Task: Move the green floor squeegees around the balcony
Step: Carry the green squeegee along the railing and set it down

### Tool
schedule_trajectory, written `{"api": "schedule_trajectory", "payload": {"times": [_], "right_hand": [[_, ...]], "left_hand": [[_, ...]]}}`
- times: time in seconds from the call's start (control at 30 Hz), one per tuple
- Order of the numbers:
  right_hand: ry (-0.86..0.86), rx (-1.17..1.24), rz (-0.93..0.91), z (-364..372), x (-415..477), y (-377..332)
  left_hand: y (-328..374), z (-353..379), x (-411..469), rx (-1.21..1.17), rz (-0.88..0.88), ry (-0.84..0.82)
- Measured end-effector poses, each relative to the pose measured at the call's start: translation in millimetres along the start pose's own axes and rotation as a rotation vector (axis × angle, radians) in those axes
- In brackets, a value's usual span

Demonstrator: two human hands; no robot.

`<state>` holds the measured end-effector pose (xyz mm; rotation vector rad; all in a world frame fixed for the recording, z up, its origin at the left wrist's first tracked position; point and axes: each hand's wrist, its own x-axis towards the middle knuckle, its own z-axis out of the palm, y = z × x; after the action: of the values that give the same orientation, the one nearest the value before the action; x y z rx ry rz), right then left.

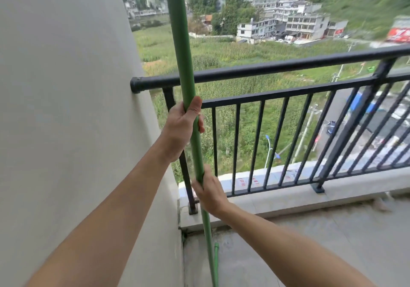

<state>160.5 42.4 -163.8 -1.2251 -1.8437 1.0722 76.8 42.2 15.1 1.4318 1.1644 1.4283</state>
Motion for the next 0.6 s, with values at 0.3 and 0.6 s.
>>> {"api": "schedule_trajectory", "payload": {"times": [0.3, 0.6], "right_hand": [[0.228, -0.067, 0.124, -101.4, -48.1, 61.8], [0.411, -0.149, 0.235, -218.3, -110.6, 112.6]], "left_hand": [[-12.0, 119.4, 0.6, -0.109, -0.05, -0.292], [8.1, 259.8, -6.9, -0.144, -0.076, -0.532]]}}
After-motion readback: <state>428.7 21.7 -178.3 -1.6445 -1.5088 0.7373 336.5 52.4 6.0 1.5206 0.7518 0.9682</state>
